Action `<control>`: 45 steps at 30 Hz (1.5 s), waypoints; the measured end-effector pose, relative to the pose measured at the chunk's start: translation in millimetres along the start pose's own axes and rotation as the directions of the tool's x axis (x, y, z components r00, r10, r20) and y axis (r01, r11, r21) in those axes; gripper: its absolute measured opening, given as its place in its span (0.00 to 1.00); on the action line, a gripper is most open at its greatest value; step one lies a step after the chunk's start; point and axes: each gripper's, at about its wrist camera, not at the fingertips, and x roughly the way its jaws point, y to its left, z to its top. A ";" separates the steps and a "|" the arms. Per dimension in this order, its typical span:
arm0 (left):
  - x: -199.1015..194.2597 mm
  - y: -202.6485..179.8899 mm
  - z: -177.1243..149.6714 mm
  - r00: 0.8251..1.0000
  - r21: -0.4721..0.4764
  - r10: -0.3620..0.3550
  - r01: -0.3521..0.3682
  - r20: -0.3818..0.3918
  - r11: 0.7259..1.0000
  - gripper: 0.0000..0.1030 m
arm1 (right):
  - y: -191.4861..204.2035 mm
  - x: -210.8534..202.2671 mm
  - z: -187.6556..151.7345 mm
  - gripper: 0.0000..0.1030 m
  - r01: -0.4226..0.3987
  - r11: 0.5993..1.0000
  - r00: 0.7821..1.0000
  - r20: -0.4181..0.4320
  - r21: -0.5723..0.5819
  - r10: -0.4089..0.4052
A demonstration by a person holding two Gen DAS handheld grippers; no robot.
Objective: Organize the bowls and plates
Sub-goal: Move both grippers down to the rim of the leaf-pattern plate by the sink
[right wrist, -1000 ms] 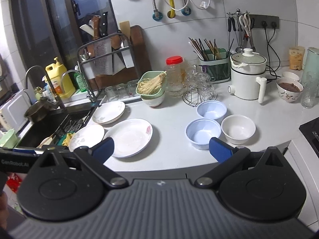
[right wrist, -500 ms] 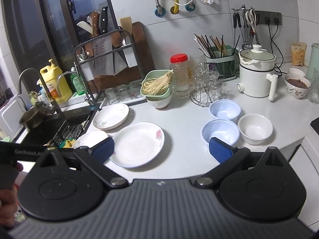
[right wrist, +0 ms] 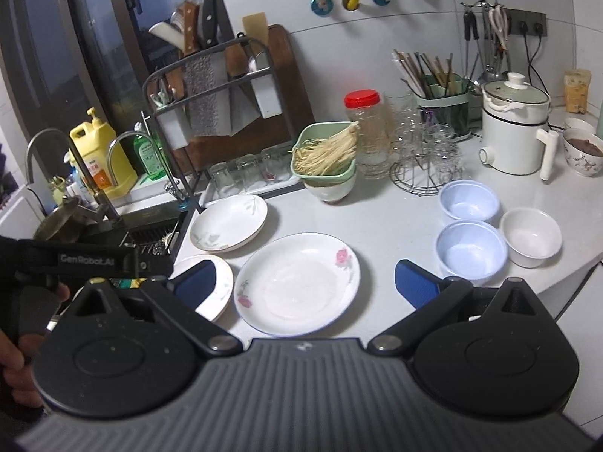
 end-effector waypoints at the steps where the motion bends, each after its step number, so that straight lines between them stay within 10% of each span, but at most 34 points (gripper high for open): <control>1: 4.7 6.6 1.4 1.000 0.004 -0.005 0.005 -0.003 1.000 0.99 | 4.6 4.4 0.2 1.00 0.005 1.000 1.000 -0.001 0.003 -0.005; 15: 59.1 112.1 18.9 0.994 -0.001 -0.005 0.005 -0.111 1.000 0.99 | 65.0 74.4 -11.4 1.00 0.025 0.993 0.997 -0.075 0.118 -0.016; 38: 159.8 202.8 2.4 0.972 -0.118 -0.114 0.091 -0.206 0.989 0.98 | 111.0 189.2 -49.4 0.64 0.000 0.967 0.959 -0.274 0.254 0.072; 45: 177.3 231.4 5.2 0.975 -0.186 -0.134 0.100 -0.179 0.977 0.76 | 111.9 212.1 -60.7 0.29 0.037 0.955 0.939 -0.338 0.295 0.068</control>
